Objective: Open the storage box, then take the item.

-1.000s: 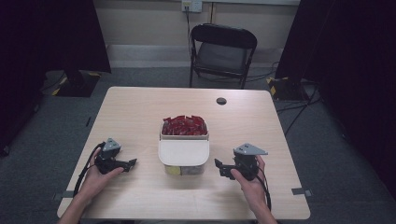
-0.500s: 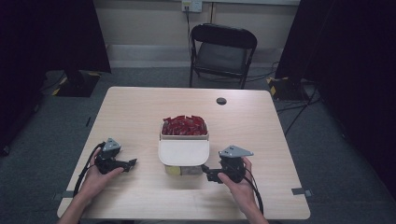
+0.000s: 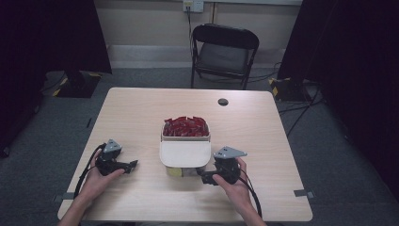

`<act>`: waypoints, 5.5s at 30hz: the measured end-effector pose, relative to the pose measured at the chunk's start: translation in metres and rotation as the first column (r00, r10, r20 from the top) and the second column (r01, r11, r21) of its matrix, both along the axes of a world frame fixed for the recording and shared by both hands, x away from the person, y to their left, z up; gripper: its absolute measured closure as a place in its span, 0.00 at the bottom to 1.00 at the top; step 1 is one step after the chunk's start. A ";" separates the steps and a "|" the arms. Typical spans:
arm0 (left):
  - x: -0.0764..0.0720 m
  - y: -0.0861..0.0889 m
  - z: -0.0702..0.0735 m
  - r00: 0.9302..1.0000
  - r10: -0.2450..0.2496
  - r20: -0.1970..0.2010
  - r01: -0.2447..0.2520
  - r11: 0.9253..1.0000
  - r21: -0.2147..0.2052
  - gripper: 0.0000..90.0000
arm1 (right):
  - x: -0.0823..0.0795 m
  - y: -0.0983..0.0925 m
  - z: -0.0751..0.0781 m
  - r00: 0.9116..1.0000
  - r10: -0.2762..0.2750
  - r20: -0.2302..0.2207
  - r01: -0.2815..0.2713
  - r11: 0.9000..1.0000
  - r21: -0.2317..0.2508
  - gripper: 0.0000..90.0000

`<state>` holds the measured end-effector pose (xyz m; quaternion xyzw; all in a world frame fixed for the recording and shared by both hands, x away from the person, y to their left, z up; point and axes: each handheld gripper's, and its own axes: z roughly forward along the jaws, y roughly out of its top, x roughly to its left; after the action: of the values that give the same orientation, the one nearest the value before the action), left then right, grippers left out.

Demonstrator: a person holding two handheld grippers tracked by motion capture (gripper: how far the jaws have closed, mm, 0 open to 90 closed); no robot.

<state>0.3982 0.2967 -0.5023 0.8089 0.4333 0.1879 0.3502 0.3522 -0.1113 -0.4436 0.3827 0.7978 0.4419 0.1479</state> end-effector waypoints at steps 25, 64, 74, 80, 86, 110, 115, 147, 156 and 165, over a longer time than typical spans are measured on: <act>0.000 0.000 0.000 1.000 0.000 0.000 0.000 1.000 0.000 0.11 | 0.002 0.003 0.011 1.000 0.014 -0.001 -0.014 0.998 0.061 0.15; 0.000 0.000 0.000 1.000 0.003 0.000 -0.003 1.000 -0.001 0.11 | 0.034 -0.004 0.040 0.999 -0.012 0.032 0.009 0.995 0.096 0.16; -0.001 0.000 0.000 1.000 0.010 0.006 -0.010 1.000 -0.002 0.11 | 0.041 -0.002 0.043 1.000 -0.003 0.028 0.000 0.993 0.117 0.16; -0.001 0.000 0.000 1.000 0.009 0.006 -0.009 1.000 -0.001 0.12 | 0.047 -0.002 0.048 0.999 -0.010 0.038 0.005 0.991 0.134 0.16; -0.001 0.000 0.000 1.000 0.009 0.006 -0.009 1.000 -0.002 0.12 | 0.051 -0.001 0.047 0.999 -0.003 0.033 -0.001 0.990 0.143 0.16; -0.002 0.001 0.002 1.000 0.021 -0.004 -0.021 1.000 -0.006 0.18 | 0.071 -0.002 0.052 0.997 -0.074 0.034 0.068 0.984 0.162 0.16; -0.004 0.000 0.005 0.999 0.015 -0.037 -0.017 0.998 -0.056 0.20 | 0.073 -0.003 0.050 0.996 -0.086 0.014 0.083 0.982 0.169 0.15; -0.041 -0.048 0.060 0.984 -0.148 0.101 0.165 0.968 -0.187 0.25 | 0.073 -0.007 0.058 0.994 -0.104 0.042 0.095 0.980 0.176 0.13; -0.045 -0.065 0.076 0.969 -0.217 0.122 0.239 0.948 -0.208 0.26 | 0.074 -0.006 0.055 0.995 -0.097 0.029 0.091 0.981 0.173 0.13; -0.046 -0.078 0.098 0.951 -0.250 0.183 0.286 0.935 -0.209 0.29 | 0.075 -0.006 0.055 0.995 -0.094 0.032 0.087 0.981 0.174 0.13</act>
<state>0.3526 0.2183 -0.4041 0.7969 0.3093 0.1479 0.4975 0.4267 -0.1176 -0.3886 0.4210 0.7351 0.5097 0.1502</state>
